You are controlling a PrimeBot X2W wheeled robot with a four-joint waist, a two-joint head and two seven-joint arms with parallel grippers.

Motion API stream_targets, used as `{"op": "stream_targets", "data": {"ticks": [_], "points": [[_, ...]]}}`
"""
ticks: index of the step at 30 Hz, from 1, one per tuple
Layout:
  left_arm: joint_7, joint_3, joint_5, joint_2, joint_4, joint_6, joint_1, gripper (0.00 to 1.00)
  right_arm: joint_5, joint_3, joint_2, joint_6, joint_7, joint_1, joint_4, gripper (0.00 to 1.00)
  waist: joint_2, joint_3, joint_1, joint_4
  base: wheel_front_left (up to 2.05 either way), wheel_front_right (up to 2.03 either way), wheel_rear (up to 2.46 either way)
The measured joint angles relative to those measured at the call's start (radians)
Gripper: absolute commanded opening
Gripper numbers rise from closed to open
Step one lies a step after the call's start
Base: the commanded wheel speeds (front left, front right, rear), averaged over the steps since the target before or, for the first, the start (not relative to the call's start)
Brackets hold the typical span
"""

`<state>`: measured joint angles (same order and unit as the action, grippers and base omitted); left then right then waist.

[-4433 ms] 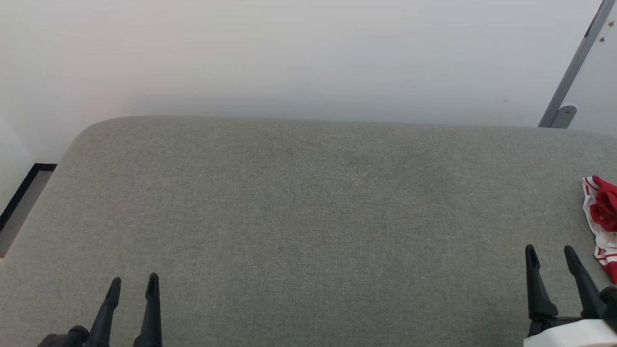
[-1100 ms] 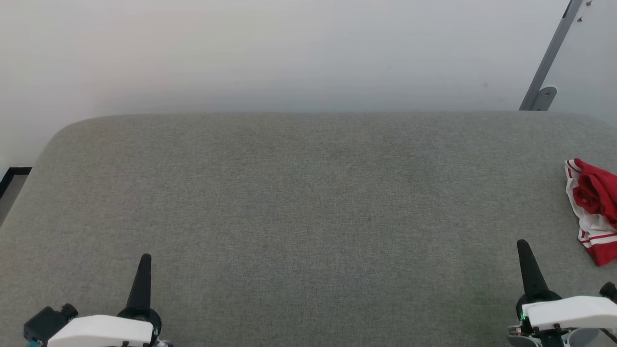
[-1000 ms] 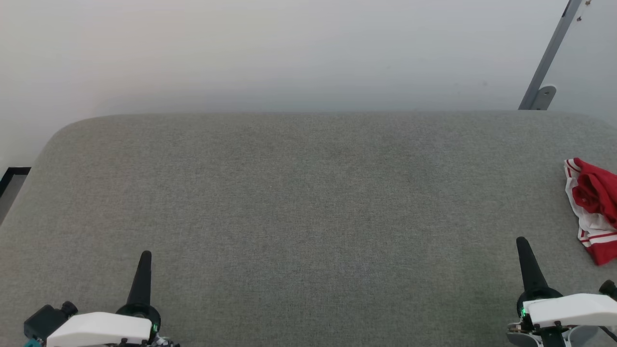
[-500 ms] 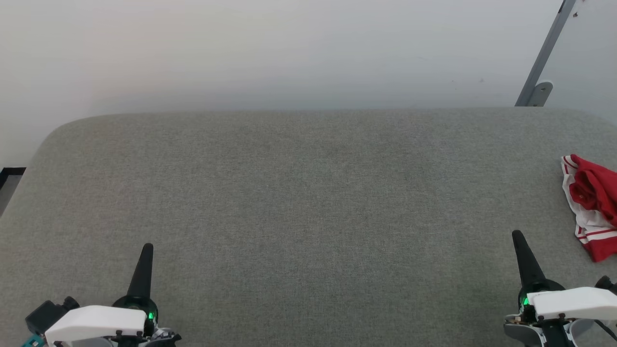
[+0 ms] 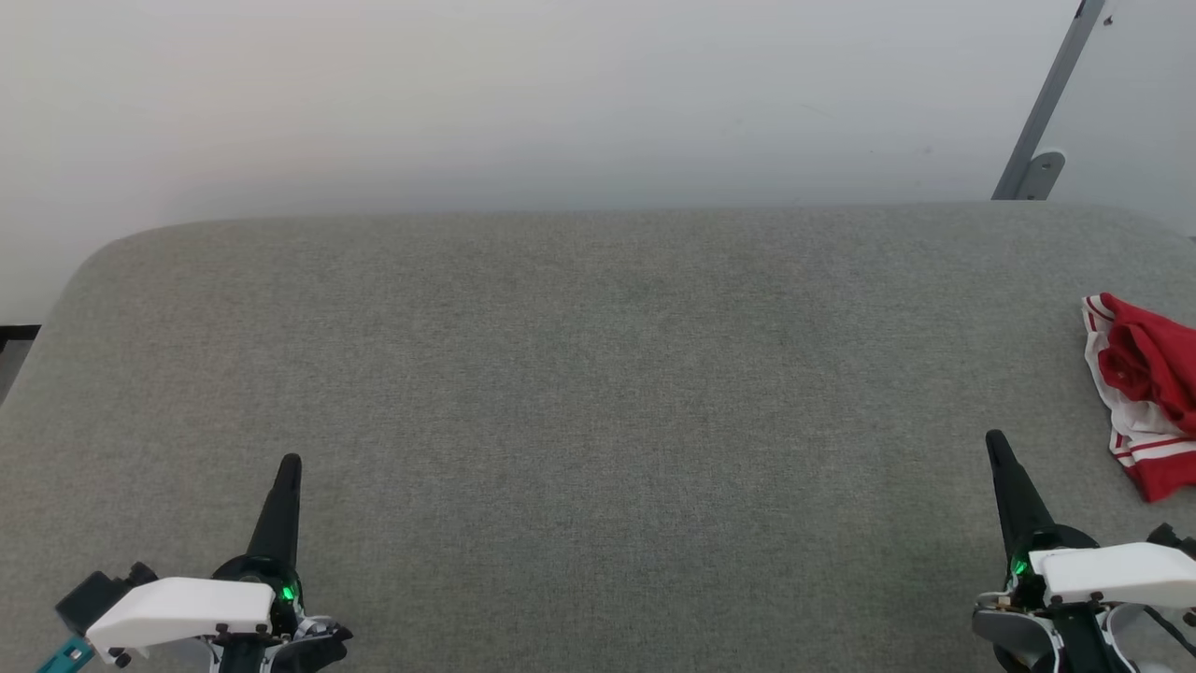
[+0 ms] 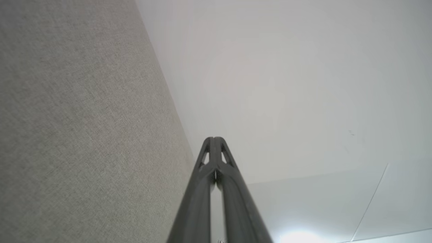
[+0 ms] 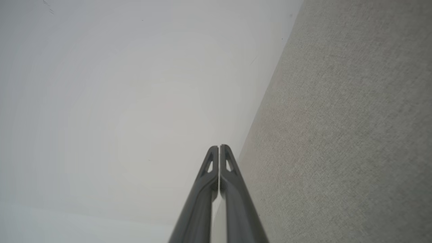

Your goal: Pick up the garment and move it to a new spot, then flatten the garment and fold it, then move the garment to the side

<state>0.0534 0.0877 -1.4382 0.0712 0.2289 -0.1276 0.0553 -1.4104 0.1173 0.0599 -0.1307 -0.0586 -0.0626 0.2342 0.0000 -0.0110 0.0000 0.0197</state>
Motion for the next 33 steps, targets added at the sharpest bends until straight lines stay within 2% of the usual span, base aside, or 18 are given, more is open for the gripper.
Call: {"op": "stream_targets", "data": {"ticks": [33], "points": [[0.057,0.021,-0.176,-0.018,0.017,0.0,0.049,0.0,-0.2,-0.003,-0.009,0.0,-0.056,-0.042,0.01,0.0,0.0,0.014,0.0,-0.02,0.0,0.0,0.0]]}}
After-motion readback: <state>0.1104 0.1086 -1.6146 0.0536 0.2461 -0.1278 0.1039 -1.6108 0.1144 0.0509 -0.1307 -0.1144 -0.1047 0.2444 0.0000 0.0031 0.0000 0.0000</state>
